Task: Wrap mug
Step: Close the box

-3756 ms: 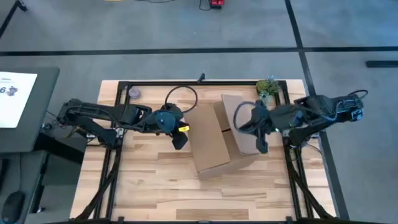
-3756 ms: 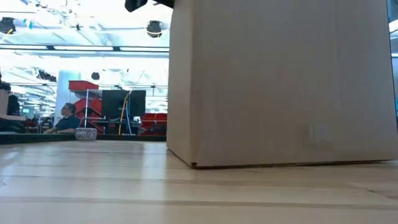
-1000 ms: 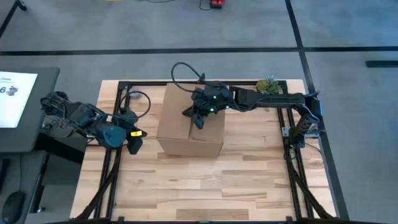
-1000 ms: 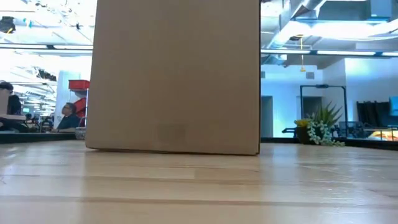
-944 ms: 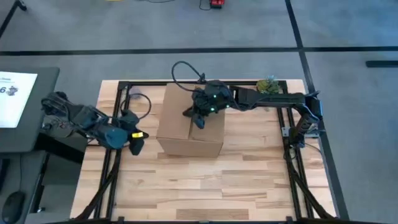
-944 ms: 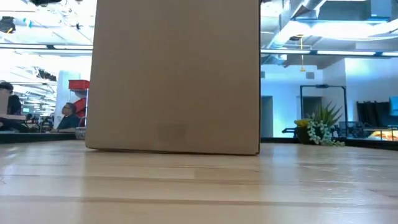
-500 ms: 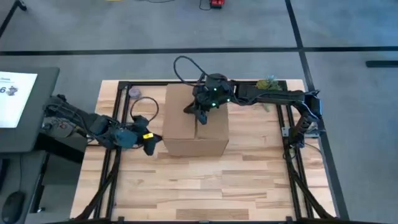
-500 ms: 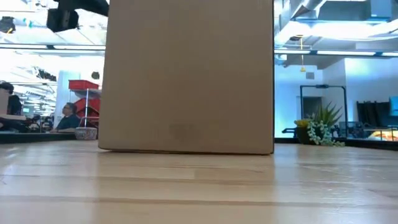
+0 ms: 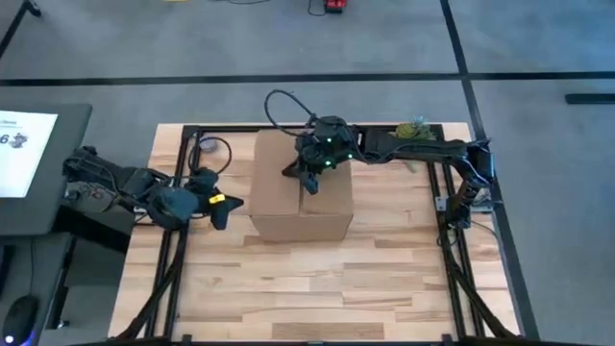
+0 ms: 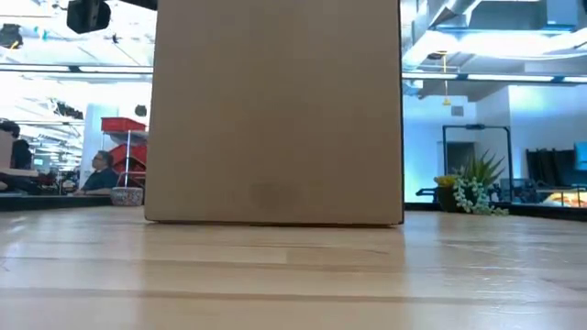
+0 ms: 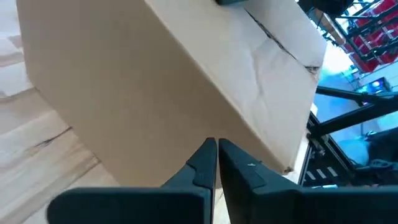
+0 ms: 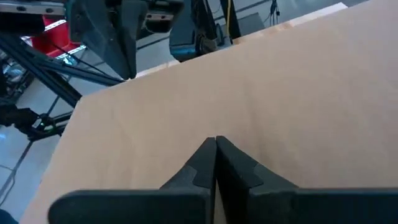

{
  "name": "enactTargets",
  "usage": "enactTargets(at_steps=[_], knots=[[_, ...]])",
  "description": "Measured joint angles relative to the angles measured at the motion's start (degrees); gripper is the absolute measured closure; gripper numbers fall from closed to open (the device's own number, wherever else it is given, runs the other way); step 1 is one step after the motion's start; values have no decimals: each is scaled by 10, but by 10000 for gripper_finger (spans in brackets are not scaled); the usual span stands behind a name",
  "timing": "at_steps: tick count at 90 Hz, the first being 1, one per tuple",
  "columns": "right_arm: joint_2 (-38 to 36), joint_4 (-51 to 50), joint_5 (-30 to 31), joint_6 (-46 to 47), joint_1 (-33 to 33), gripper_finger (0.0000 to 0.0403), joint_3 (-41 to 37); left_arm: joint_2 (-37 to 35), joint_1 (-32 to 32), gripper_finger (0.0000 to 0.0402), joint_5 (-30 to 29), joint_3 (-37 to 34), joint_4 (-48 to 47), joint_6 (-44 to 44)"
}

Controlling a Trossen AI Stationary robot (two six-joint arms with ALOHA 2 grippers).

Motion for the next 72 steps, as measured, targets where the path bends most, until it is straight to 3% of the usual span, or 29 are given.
enactTargets(at_steps=[72], knots=[[-36,9,-3,25,5,403,0,-3,0,402,-11,58,0,121]])
